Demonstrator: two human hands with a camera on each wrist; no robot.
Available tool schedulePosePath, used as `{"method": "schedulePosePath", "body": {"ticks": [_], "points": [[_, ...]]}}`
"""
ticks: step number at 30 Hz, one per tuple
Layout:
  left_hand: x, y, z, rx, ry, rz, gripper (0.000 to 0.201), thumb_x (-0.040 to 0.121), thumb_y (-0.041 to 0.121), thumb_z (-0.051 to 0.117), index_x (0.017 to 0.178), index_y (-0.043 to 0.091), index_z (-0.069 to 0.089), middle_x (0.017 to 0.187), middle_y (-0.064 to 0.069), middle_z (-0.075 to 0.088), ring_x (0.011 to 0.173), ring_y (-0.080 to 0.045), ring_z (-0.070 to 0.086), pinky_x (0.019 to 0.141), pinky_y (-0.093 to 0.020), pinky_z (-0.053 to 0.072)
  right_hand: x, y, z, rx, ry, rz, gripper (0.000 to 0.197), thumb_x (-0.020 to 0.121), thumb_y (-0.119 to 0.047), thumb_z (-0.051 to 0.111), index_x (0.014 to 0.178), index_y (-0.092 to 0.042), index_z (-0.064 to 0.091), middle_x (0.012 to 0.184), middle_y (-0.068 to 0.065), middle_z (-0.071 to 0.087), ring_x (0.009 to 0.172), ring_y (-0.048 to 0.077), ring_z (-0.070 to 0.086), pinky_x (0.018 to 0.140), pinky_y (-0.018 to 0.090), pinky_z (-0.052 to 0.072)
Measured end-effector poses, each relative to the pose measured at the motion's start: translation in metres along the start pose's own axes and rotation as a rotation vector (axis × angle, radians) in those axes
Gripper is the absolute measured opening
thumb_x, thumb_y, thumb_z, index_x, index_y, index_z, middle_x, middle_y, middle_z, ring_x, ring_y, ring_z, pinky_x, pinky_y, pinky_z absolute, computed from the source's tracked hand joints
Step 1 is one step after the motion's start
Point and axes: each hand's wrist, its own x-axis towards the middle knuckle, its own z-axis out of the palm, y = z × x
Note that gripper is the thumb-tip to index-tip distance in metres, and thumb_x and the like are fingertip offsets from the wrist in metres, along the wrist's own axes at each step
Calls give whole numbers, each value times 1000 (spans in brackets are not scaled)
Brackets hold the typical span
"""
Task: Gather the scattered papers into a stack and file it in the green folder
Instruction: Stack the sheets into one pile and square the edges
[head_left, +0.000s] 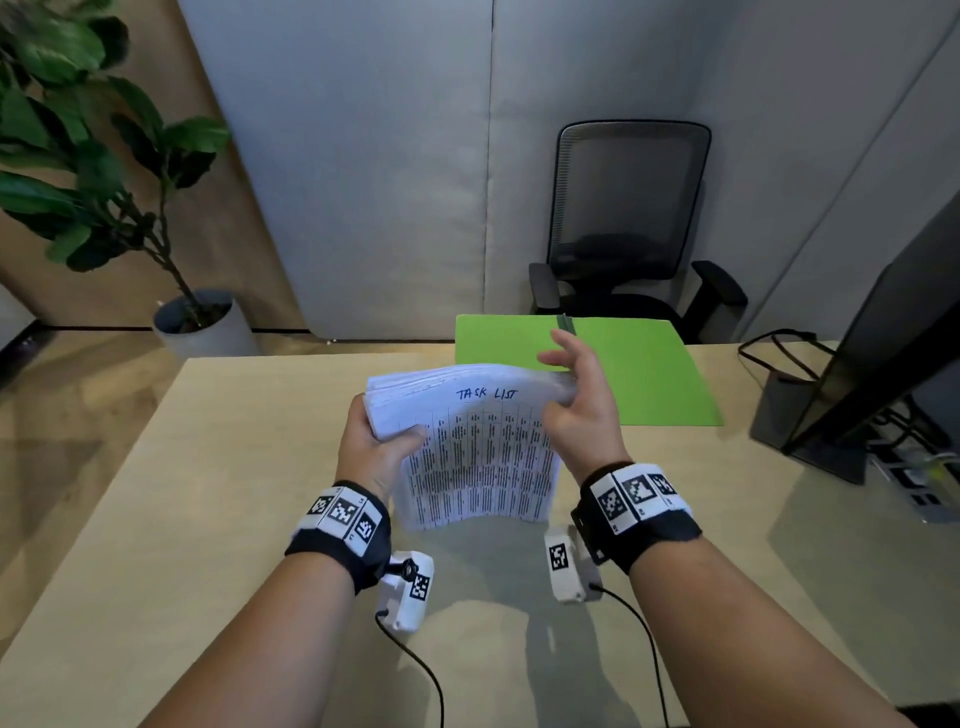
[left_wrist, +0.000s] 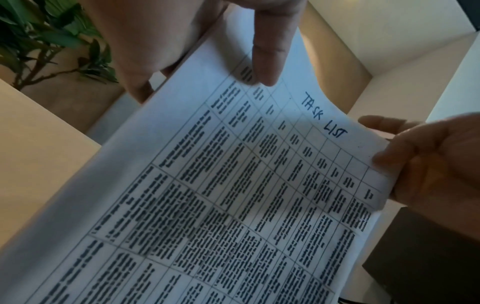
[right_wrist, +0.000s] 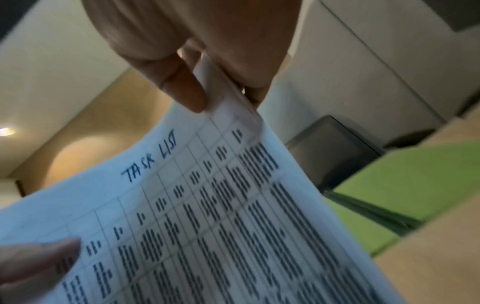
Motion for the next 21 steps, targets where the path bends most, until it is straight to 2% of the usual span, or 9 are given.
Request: {"method": "schedulePosePath", "body": {"ticks": [3, 6, 8, 10, 12, 14, 16, 19, 21], "points": [[5, 2, 0, 14, 0, 8, 51, 66, -3, 74, 106, 24, 56, 101, -2, 68, 93, -20, 64, 83, -36, 52, 12, -10, -5, -428, -129, -142, 63, 69, 7, 45, 127, -15, 57, 118, -2, 51, 107, 14, 53, 92, 38, 49], [6, 1, 0, 54, 2, 25, 47, 78, -12, 65, 114, 17, 56, 105, -4, 68, 94, -18, 63, 86, -34, 51, 14, -26, -1, -1023, -312, -201, 53, 82, -17, 48, 135, -24, 47, 120, -3, 54, 111, 21, 51, 99, 46, 38], [7, 0, 0, 90, -2, 37, 47, 79, -12, 64, 117, 14, 56, 109, -7, 68, 96, -19, 63, 87, -36, 52, 12, -35, 11, -1178, -367, -297, 53, 83, -20, 49, 135, -24, 43, 119, -3, 55, 113, 23, 48, 107, 55, 26], [8, 0, -1, 79, -11, 30, 48, 78, -14, 62, 119, 10, 56, 111, -13, 67, 98, -22, 64, 88, -41, 54, 11, -39, 29, -1191, -426, -351, 56, 81, -15, 48, 136, -20, 39, 120, 0, 53, 114, 25, 48, 110, 60, 19], [9, -2, -2, 36, -18, 29, 48, 78, -19, 60, 119, 5, 54, 112, -21, 65, 95, -23, 64, 89, -46, 54, 8, -42, 46, -1187, -473, -386, 53, 82, -11, 41, 135, -18, 39, 118, 2, 52, 109, 28, 50, 107, 56, 26], [8, -5, -3, 36, -22, 36, 46, 78, -17, 62, 118, 4, 54, 111, -22, 65, 95, -24, 64, 91, -49, 53, 7, -43, 55, -1181, -480, -411, 46, 80, -10, 34, 124, -18, 44, 110, 3, 54, 101, 28, 52, 95, 47, 35], [5, -12, -6, 118, 18, 25, 50, 78, -5, 70, 120, 13, 50, 117, -11, 62, 106, -22, 60, 97, -46, 48, 11, -43, 56, -1130, -461, -396, 37, 76, -7, 38, 109, -19, 47, 102, 2, 56, 96, 29, 53, 83, 42, 38], [4, -29, -20, 283, 226, -99, 98, 70, 7, 83, 146, 23, 23, 149, 2, 31, 134, -14, 33, 113, -37, 28, 23, -41, 40, -973, -361, -291, 26, 75, -5, 49, 96, -21, 50, 94, 0, 59, 91, 26, 55, 74, 37, 34], [3, -40, -30, 146, 321, -264, 121, 64, 8, 87, 152, 28, 6, 157, -1, 19, 139, -19, 29, 114, -42, 25, 33, -36, 18, -757, -241, -161, 20, 79, -5, 51, 94, -18, 54, 87, 0, 61, 82, 25, 54, 70, 34, 37]]}}
